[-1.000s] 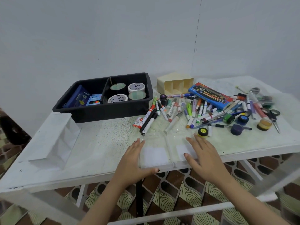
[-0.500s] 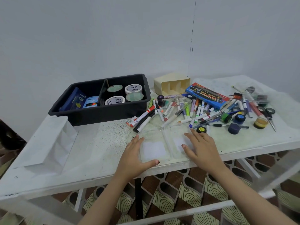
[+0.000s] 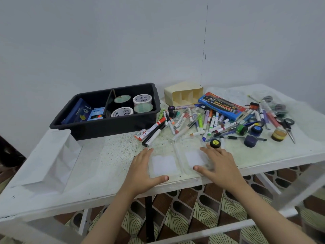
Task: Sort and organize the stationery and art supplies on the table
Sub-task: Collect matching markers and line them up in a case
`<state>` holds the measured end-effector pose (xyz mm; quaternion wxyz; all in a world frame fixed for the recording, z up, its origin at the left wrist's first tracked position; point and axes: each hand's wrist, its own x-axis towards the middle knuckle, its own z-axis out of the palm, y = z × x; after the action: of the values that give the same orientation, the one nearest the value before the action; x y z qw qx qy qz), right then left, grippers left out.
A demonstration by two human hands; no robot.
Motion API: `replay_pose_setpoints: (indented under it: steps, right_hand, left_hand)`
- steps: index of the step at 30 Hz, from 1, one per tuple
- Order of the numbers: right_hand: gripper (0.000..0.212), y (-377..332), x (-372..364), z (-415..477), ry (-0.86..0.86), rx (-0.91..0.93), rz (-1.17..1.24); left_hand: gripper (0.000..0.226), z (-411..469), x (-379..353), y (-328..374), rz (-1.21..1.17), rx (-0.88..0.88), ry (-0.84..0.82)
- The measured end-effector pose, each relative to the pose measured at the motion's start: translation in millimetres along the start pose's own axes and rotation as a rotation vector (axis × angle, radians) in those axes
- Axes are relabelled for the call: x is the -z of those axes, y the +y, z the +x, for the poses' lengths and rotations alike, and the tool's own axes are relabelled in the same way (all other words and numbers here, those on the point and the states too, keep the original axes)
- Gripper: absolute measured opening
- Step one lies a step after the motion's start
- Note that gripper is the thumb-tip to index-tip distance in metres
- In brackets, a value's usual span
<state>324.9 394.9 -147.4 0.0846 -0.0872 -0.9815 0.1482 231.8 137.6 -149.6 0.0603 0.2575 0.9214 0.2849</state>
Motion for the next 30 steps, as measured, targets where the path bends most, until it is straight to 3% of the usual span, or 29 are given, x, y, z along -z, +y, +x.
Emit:
replay_pose_setpoints:
  steps: [6, 10, 13, 16, 21, 26, 30]
  right_hand:
    - [0.092, -0.4, 8.7, -3.6, 0.014, 0.051, 0.001]
    - [0.064, 14.7, 20.9, 0.0, 0.071, 0.106, 0.222]
    - [0.042, 34.7, 33.2, 10.5, 0.225, 0.152, 0.321]
    - [0.02, 62.5, 43.3, 33.7, 0.322, 0.177, 0.203]
    - [0.024, 109.2, 55.4, 77.5, 0.237, 0.07, -0.135]
    - [0.029, 134.2, 62.9, 105.7, 0.127, 0.054, -0.276]
    - [0.017, 146.5, 63.8, 116.3, 0.118, 0.122, -0.222]
  left_hand:
    - [0.127, 9.1, -1.3, 5.5, -0.031, 0.013, 0.024]
    - [0.106, 19.3, -3.8, 23.5, -0.004, 0.005, 0.131]
    - [0.094, 36.2, -5.4, 44.0, -0.043, -0.058, 0.156]
    - [0.076, 60.3, -10.7, 71.6, -0.09, -0.1, 0.201]
    - [0.033, 107.5, -34.8, 112.3, -0.094, -0.117, 0.209]
    - [0.024, 151.2, -58.6, 145.8, -0.057, -0.1, 0.163]
    - [0.023, 182.8, -67.2, 165.3, -0.016, -0.006, 0.154]
